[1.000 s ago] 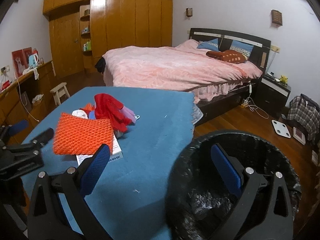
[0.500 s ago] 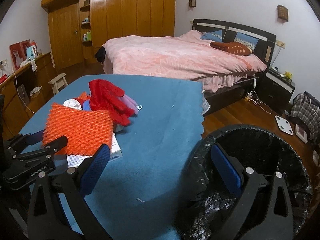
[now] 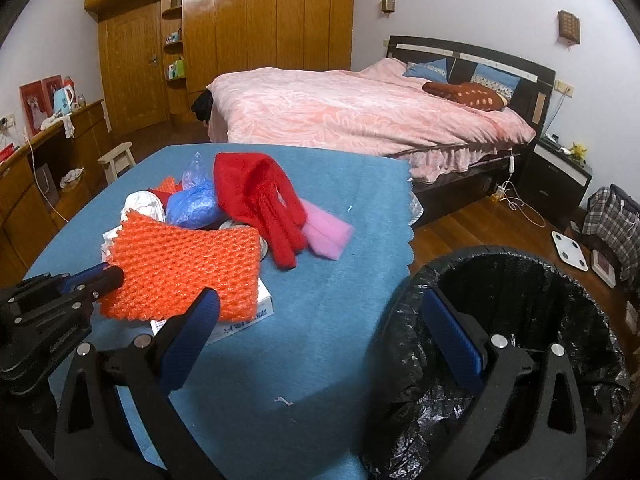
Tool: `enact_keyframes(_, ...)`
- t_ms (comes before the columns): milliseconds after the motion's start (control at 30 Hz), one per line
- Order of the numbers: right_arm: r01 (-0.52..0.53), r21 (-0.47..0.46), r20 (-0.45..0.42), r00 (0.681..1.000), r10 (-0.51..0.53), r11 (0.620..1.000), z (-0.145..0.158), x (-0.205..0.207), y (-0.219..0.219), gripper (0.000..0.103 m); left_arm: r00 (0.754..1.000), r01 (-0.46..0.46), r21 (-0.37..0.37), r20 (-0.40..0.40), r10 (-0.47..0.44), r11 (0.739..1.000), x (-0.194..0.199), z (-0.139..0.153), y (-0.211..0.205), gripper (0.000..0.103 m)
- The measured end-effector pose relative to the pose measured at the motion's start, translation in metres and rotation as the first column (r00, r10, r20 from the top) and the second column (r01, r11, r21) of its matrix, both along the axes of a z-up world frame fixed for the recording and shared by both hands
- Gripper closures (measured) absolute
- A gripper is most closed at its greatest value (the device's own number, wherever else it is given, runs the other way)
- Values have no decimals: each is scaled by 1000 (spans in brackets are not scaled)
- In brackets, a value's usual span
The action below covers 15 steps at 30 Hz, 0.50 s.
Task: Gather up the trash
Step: 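Reach the left tool to the pile and grasp the orange mesh net, then grasp the white medicine box with the right tool while the left tool holds the orange mesh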
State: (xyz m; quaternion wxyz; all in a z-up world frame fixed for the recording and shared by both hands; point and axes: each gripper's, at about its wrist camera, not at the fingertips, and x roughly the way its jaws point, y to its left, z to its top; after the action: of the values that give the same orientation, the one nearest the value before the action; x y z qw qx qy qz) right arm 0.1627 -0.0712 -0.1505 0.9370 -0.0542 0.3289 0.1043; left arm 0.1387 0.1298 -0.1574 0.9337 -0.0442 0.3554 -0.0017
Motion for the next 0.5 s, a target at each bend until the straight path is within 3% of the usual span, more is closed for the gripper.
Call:
enact_keyframes(67, 4, -1, -1, 1000, -4, 1000, 0, 1, -1, 5, 1000, 0, -2, -4, 0, 1000, 1, -1, -2, 58)
enact_keyframes(133, 6, -1, 2, 1000, -6, 1000, 0, 0, -4, 5, 1000, -6, 2, -2, 6, 1000, 2, -1, -3, 43)
enact_keyframes(300, 16, -1, 0, 1000, -16, 1000, -2, 1, -7, 5, 999, 20, -12, -33, -20, 1000, 11, -7, -10, 36)
enact_keyframes(333, 17, 0, -1, 1000, -17, 1000, -3, 1, -8, 5, 999, 25, -20, -38, -26, 999, 13, -9, -10, 38)
enact_keyframes(367, 18, 0, -2, 1000, -18, 1000, -4, 2, -8, 5, 999, 30, -28, -40, -31, 999, 14, -11, -10, 51)
enact_keyframes(433, 18, -2, -2, 1000, -18, 1000, -4, 1, -9, 5, 998, 46, -52, -45, -48, 998, 17, -12, -12, 64)
enact_keyframes(500, 21, -3, -2, 1000, -21, 1000, -5, 2, -10, 5, 998, 52, -51, -31, -53, 997, 17, -9, -14, 87)
